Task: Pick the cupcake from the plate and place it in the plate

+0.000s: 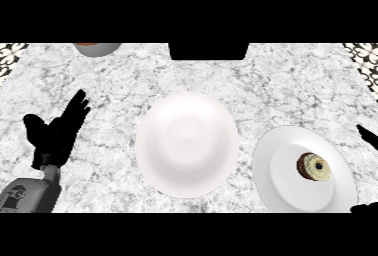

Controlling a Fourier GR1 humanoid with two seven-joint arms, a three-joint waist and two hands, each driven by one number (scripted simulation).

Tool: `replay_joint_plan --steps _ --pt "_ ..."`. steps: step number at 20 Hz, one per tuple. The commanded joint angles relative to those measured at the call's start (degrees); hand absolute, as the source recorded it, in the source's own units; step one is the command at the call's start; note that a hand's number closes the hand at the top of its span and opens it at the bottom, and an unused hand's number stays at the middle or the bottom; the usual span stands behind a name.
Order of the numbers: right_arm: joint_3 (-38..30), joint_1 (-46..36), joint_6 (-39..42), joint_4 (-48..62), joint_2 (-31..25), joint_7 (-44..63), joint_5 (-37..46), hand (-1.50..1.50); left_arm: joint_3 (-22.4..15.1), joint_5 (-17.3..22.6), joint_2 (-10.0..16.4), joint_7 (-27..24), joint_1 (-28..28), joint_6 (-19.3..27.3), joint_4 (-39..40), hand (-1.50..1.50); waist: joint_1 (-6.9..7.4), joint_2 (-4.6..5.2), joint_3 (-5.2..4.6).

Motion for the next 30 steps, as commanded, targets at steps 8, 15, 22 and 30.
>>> replay_joint_plan --steps 8,15,22,30 --pt "3.18 -3.40 0.71 -2.59 1.33 12.74 13.37 -1.50 -0.13 -4.04 -4.55 1.94 0.47 1.12 -2.02 0.00 0.15 0.03 0.05" --pt "4.72 -2.26 6.64 -7.80 1.81 18.91 17.70 -1.50 5.18 -3.22 -1.84 -0.09 -0.20 -4.14 0.62 0.00 0.02 0.03 0.03" --pt "4.42 -8.75 7.87 0.28 6.86 18.98 24.51 -1.50 5.21 -6.29 -5.39 -2.16 3.10 -4.41 -0.09 0.00 0.31 0.07 0.05" --pt "3.77 -9.94 9.02 0.14 12.31 20.75 31.70 -1.50 7.88 -8.57 -6.28 1.71 0.08 -6.44 -0.54 0.00 0.16 0.04 0.05"
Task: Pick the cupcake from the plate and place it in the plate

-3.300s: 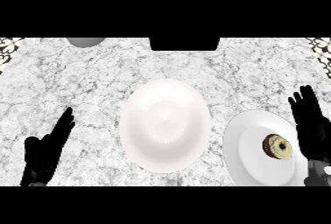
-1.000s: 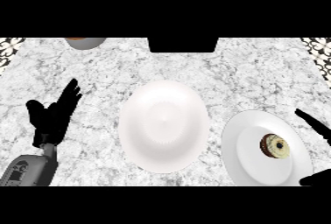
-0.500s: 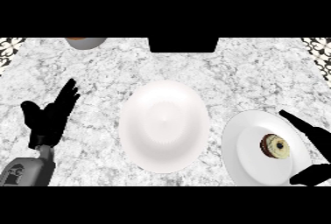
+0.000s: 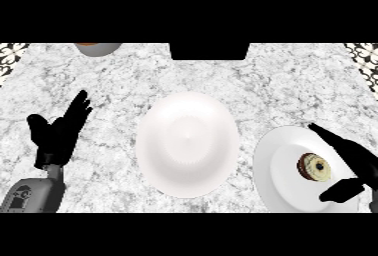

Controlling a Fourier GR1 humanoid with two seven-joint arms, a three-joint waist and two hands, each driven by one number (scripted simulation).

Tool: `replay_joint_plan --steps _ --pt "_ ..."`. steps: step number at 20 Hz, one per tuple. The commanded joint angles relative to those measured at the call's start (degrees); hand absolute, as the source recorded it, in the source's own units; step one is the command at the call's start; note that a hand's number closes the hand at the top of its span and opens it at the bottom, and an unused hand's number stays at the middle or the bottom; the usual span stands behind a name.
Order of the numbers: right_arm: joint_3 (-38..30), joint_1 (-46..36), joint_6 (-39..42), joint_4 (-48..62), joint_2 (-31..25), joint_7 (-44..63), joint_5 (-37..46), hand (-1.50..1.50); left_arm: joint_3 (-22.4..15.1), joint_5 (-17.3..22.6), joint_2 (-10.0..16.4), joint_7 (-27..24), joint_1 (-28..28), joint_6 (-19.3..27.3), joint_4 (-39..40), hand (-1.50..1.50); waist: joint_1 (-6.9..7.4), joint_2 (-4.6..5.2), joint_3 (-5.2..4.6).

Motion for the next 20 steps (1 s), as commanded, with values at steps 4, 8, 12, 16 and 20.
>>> replay_joint_plan --steps 4,8,12,16,20 --pt "-1.41 -5.01 5.51 6.52 -1.10 -2.91 3.40 -1.50 0.72 -1.04 -1.59 4.61 -2.72 -0.11 -2.16 0.00 0.02 0.01 0.00" --pt "3.56 -4.50 5.63 4.80 2.46 -5.15 6.47 1.50 3.27 -0.20 0.35 0.42 -1.64 -3.39 1.21 0.00 0.07 0.02 0.00" --pt "2.89 -3.74 3.06 4.72 5.21 -6.64 8.50 1.50 1.45 -3.13 -1.96 -0.28 2.51 -1.81 -2.57 0.00 0.09 -0.02 0.00" --pt "2.76 -3.29 -0.36 5.33 9.09 -6.21 9.27 1.50 3.43 -2.09 -0.78 -0.44 -0.34 -3.25 0.55 0.00 0.01 0.03 0.01" --pt "-0.97 0.54 -5.25 -1.63 6.56 -5.85 11.21 1.50 1.16 -4.04 -3.87 1.01 3.80 -0.34 -4.47 0.00 -0.13 -0.13 0.01"
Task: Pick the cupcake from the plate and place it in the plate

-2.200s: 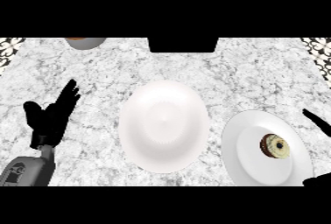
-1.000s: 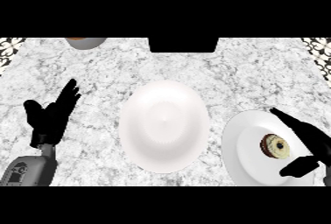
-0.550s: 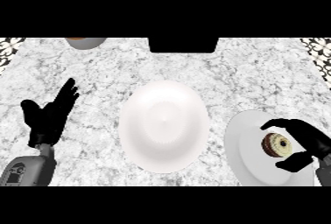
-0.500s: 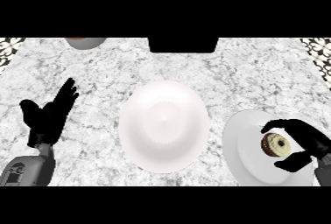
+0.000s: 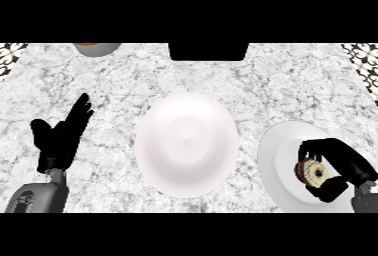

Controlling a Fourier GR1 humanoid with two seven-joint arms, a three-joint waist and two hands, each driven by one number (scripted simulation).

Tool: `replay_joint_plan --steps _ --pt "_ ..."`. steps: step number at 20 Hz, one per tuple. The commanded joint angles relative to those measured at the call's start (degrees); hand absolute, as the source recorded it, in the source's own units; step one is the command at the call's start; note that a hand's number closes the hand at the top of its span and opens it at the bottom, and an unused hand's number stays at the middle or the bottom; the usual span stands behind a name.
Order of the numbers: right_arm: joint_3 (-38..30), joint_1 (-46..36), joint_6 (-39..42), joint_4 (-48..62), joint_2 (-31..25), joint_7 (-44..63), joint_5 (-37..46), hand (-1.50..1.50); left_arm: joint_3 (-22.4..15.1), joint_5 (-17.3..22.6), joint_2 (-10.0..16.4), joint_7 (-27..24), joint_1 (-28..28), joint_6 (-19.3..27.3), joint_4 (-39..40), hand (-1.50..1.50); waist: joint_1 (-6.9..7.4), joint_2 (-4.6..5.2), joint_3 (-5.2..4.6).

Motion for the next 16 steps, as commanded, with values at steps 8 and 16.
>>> replay_joint_plan --steps 8,16 --pt "37.59 -4.36 -5.24 -16.91 26.42 13.25 17.73 1.50 -0.91 -0.46 0.30 1.67 -3.18 -1.06 1.61 0.00 3.69 -0.57 0.11" --pt "53.08 -7.13 -27.31 -28.19 26.89 37.34 27.75 1.50 -0.24 -0.43 0.16 -0.12 -0.85 -0.83 2.06 0.00 1.02 -0.88 0.27"
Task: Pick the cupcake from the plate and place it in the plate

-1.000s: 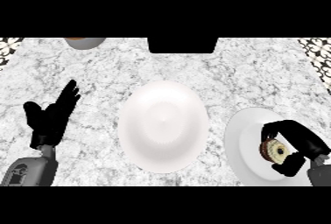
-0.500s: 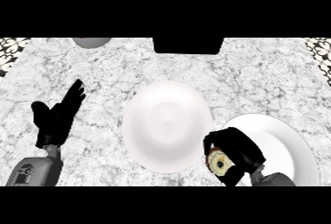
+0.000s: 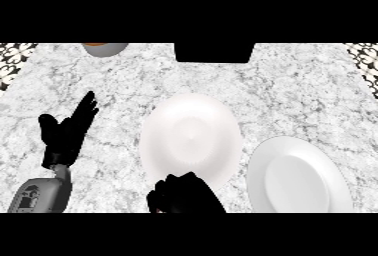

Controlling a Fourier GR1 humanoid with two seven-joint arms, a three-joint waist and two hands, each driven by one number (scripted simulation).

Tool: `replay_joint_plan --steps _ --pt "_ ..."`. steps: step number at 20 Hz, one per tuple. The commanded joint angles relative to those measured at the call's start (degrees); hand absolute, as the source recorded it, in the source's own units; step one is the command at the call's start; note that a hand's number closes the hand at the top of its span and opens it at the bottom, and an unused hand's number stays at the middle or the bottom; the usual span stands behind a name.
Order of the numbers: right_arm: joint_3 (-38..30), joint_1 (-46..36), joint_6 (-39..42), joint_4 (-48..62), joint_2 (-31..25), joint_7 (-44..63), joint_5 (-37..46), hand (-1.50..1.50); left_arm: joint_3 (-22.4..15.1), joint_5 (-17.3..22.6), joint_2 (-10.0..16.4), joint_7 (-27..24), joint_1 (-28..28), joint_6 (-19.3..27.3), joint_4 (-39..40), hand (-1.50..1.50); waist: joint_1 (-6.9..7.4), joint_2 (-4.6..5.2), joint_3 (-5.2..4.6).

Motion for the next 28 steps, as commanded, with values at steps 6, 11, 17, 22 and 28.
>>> replay_joint_plan --steps 6,11,17,22,28 --pt "12.46 -8.41 -15.64 -2.51 1.15 31.28 8.04 1.50 -0.09 -0.36 0.21 0.73 -0.57 0.09 -1.68 0.00 0.21 0.77 0.10" --pt "9.12 -15.97 -18.98 -0.23 1.13 39.47 2.58 1.50 1.00 -0.59 -0.68 -1.86 -1.57 0.73 2.18 0.00 -0.25 1.27 0.10" --pt "-0.12 -23.38 -23.99 13.36 1.22 35.55 -1.49 1.50 1.68 0.64 -0.46 -0.84 0.07 -0.63 -0.34 0.00 -0.53 1.28 0.15" --pt "-6.78 -21.48 -21.58 15.72 -0.92 26.19 -5.71 1.50 1.81 -0.01 -0.02 2.96 0.25 -0.40 -3.69 0.00 -1.00 1.17 0.17" --pt "-11.80 -24.20 -13.47 24.78 -2.52 18.04 -16.23 1.50 2.66 0.34 0.15 -1.51 0.84 -2.02 -0.76 0.00 -0.58 1.30 0.17"
